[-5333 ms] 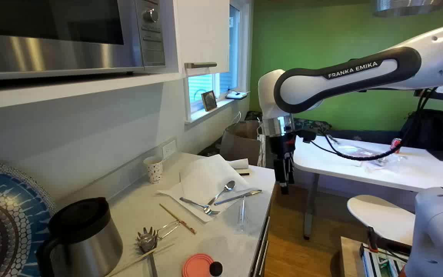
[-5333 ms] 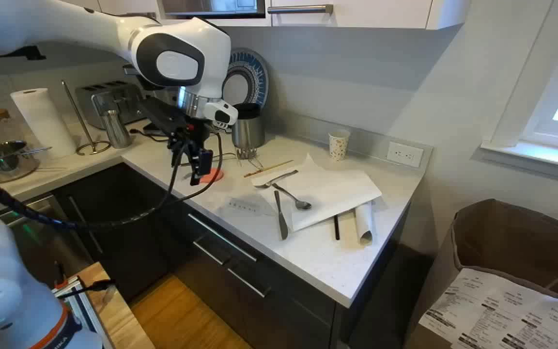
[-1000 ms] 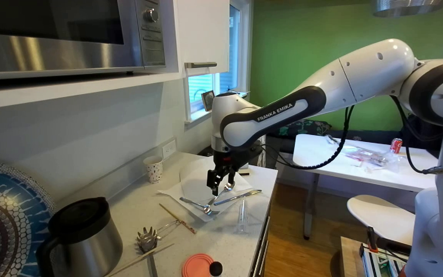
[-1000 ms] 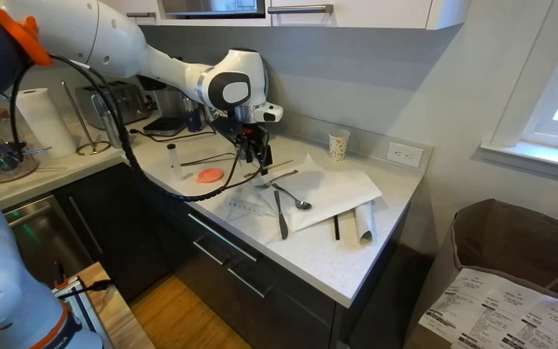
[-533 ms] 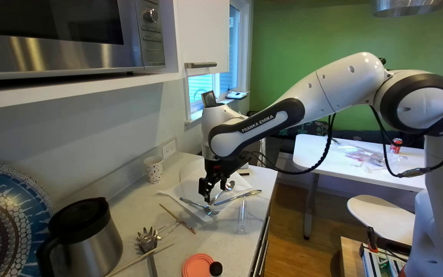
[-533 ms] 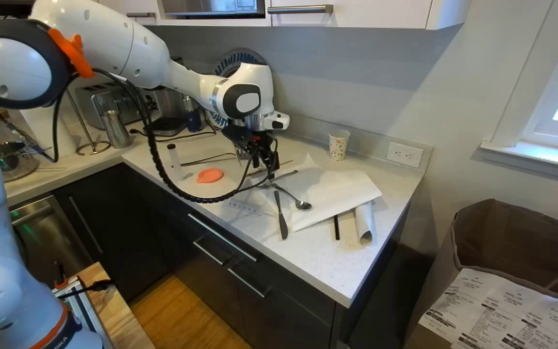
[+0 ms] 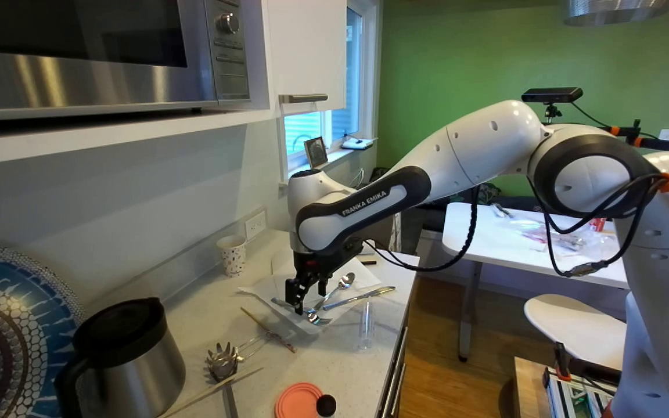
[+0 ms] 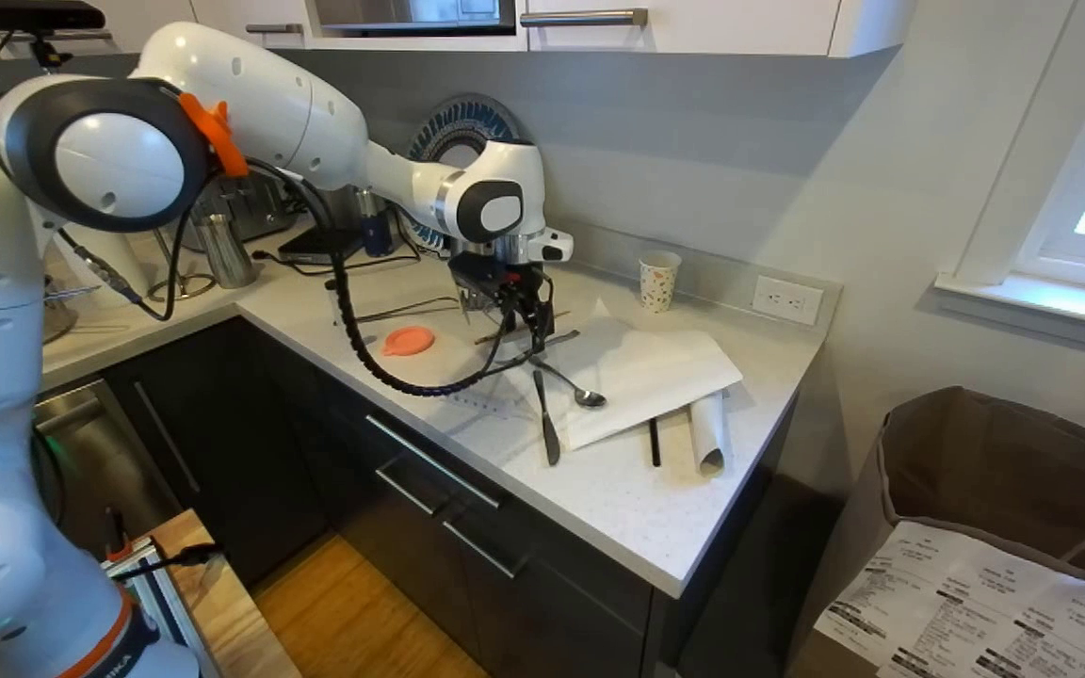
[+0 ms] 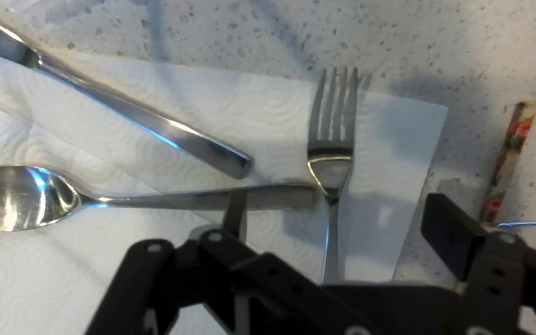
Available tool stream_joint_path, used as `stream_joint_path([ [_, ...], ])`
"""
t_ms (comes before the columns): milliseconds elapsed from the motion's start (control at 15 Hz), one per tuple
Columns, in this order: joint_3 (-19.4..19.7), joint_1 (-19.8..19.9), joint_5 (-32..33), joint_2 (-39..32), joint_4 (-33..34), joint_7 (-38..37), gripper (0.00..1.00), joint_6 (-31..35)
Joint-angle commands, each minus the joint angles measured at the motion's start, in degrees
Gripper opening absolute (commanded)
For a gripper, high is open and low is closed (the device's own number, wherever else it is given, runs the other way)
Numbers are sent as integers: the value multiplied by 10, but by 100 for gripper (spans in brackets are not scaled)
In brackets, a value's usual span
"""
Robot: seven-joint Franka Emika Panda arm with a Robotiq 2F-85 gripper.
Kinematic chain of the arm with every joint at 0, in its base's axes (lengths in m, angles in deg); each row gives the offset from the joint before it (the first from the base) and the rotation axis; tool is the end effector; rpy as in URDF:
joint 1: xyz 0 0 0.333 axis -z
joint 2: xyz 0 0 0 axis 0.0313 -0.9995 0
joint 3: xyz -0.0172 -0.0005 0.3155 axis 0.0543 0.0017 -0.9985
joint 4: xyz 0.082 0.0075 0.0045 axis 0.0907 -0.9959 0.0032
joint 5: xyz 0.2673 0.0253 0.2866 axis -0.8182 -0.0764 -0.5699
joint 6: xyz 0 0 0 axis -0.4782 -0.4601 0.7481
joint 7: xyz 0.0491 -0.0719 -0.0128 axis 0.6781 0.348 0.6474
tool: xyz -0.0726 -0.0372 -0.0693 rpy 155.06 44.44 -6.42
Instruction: Pick up the silver fork from the white kitchen paper on the kitchen counter and put it on the pink lunch box lid
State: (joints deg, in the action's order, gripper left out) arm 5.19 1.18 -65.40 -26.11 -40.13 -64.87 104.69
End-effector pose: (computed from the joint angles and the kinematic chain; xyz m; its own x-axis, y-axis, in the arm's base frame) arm 0.6602 -0.0113 0.3566 0.9839 -0.1768 0.0250 -0.1770 -0.9842 0.0074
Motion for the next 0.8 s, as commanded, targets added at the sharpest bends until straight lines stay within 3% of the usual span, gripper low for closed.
stream_joint_path([
  [0, 1, -4, 5, -33, 32, -5, 71, 17],
  [133, 2, -6, 8, -46, 44, -7, 56, 19],
  [467, 3, -10, 10, -69, 65, -8, 42, 12],
  [533, 4, -11, 12, -72, 68, -11, 24, 11],
  [733, 7, -15, 20, -73, 68, -17, 7, 12],
])
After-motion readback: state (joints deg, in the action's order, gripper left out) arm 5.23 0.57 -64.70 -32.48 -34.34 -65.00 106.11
